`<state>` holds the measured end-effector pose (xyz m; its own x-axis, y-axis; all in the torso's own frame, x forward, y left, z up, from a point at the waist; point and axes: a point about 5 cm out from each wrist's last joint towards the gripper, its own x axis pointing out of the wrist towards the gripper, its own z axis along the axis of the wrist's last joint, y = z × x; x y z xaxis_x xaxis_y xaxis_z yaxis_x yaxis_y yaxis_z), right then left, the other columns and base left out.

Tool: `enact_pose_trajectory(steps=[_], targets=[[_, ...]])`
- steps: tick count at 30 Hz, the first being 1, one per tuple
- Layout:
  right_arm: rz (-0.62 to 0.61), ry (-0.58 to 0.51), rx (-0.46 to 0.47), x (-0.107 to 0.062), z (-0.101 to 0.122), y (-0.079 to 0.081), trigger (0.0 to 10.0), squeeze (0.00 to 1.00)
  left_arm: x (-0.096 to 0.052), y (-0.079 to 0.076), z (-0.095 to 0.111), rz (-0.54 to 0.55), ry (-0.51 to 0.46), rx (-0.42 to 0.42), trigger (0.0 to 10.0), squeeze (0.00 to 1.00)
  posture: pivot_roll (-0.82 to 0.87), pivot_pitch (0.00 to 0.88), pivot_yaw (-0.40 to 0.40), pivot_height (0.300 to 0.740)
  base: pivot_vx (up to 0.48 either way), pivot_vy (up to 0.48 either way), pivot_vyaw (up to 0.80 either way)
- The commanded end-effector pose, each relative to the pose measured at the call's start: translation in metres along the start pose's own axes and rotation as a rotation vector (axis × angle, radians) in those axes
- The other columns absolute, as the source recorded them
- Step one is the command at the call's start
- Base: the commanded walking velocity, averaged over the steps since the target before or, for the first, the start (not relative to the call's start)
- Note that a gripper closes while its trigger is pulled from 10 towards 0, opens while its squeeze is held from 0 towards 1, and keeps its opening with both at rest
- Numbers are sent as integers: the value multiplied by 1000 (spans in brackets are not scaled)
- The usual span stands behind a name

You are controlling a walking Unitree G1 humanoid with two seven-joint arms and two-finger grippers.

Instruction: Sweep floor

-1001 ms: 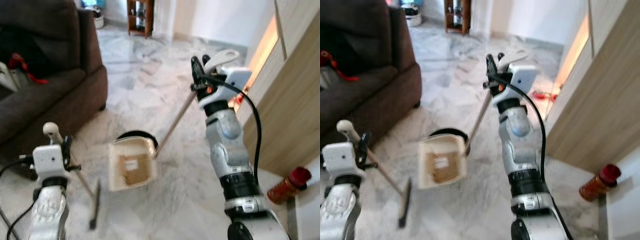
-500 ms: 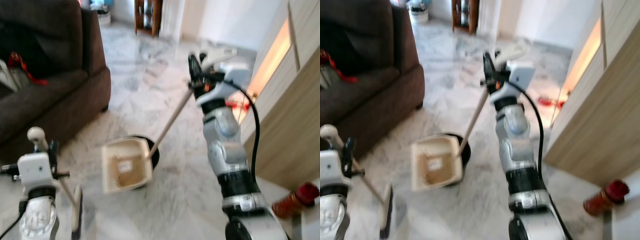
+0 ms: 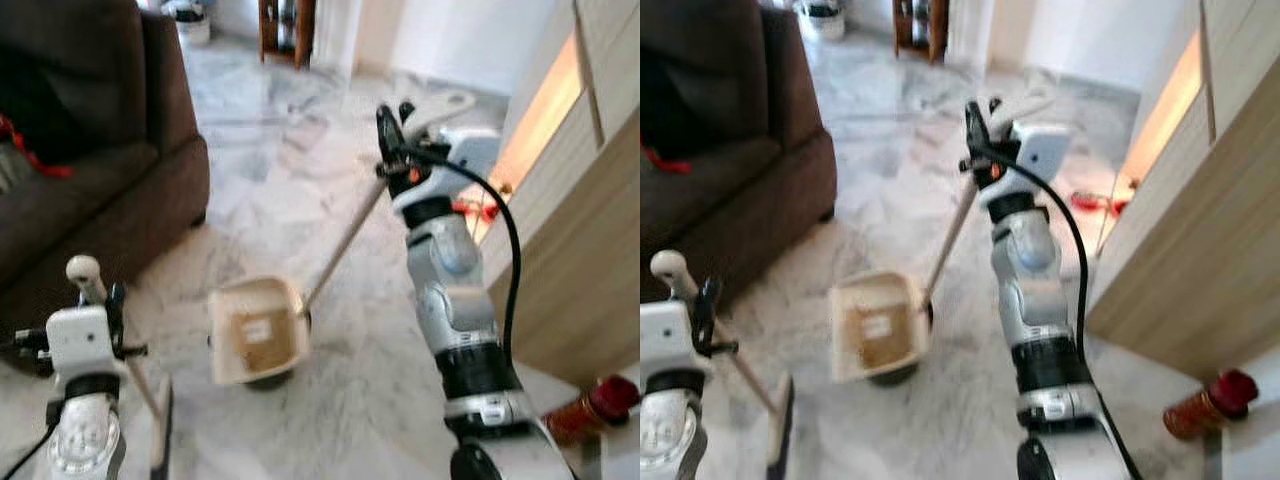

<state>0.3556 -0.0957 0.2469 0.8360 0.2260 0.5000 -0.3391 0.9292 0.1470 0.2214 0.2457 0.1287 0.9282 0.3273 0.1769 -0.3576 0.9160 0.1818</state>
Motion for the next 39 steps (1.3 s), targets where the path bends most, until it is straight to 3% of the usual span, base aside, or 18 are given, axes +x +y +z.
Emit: enact_pose_trajectory(steps=[1, 17, 24, 39], targets=[[-6, -69, -15, 4, 17, -4, 10000, 0, 4, -3, 13, -3, -58, 14, 10000, 0, 53, 74, -15, 740, 322, 0, 0], [9, -70, -6, 4, 20, 1, 10000, 0, 5, -4, 15, 1, -64, 9, 10000, 0, 50, 94, -16, 740, 319, 0, 0], [28, -79, 7, 4, 21, 8, 10000, 0, 6, -6, 16, -16, -75, -3, 10000, 0, 51, 98, -15, 740, 0, 0, 0], [145, -218, -97, 0, 44, 39, 10000, 0, 6, -10, 17, -37, -81, 2, 10000, 0, 46, 102, -10, 740, 0, 0, 0]])
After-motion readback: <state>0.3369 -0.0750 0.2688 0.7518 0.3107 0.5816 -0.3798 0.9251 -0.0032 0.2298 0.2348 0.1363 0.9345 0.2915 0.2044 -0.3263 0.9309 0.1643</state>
